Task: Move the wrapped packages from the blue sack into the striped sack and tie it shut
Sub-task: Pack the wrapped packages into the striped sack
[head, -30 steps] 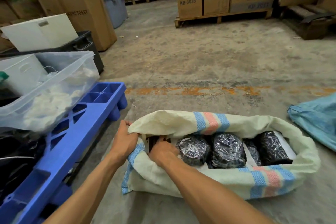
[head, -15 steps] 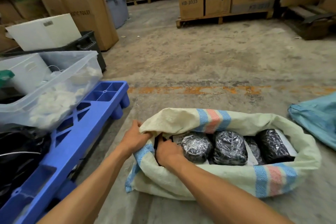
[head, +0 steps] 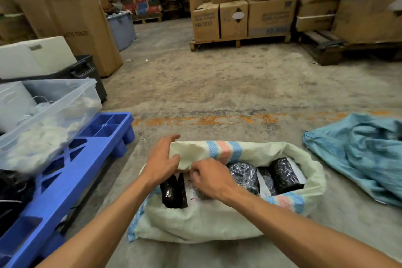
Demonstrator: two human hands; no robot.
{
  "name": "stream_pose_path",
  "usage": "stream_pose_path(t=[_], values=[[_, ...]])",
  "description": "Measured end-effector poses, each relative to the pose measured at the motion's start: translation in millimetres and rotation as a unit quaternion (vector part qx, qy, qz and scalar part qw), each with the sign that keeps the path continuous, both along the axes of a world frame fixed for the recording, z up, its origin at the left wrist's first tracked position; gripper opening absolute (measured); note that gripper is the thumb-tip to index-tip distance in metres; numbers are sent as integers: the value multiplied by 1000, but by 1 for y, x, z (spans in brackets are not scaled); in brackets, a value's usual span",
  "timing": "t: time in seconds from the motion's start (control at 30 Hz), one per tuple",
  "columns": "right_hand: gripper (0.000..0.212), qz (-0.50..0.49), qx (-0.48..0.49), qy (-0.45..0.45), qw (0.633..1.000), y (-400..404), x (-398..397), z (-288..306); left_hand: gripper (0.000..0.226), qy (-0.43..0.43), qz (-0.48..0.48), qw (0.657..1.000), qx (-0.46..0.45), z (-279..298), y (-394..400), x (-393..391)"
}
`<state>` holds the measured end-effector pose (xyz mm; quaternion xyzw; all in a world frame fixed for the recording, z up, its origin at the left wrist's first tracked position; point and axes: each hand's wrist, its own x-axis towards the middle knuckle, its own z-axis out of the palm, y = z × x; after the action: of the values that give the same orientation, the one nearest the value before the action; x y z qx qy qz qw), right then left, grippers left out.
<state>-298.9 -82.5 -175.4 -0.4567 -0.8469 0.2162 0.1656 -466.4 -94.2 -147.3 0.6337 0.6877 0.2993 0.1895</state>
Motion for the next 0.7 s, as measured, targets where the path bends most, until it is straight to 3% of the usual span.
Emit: stream_pose_path(t=[0.07, 0.17, 0.3, 0.4, 0.57, 0.7], values=[[21, -10, -5, -9, 1000, -1, 40, 6, 56, -39, 8, 999, 0, 5, 3, 15], [21, -19, 6, -38, 999, 0, 93, 14, 50, -5, -13, 1000, 7, 4, 3, 34], [20, -92, 39, -46, 994, -8, 180, 22, 38, 56, -116, 991, 37, 4, 4, 100], [21, -139, 68, -50, 987, -20, 240, 25, 41, 86, -195, 976, 42, 3, -3, 159], [24, -225, 57, -55, 971, -55, 341, 27, 45, 99, -365, 925, -20, -18, -30, 263], [41, -225, -71, -84, 968, -96, 409, 18, 60, 80, -485, 865, -101, -36, -60, 325]])
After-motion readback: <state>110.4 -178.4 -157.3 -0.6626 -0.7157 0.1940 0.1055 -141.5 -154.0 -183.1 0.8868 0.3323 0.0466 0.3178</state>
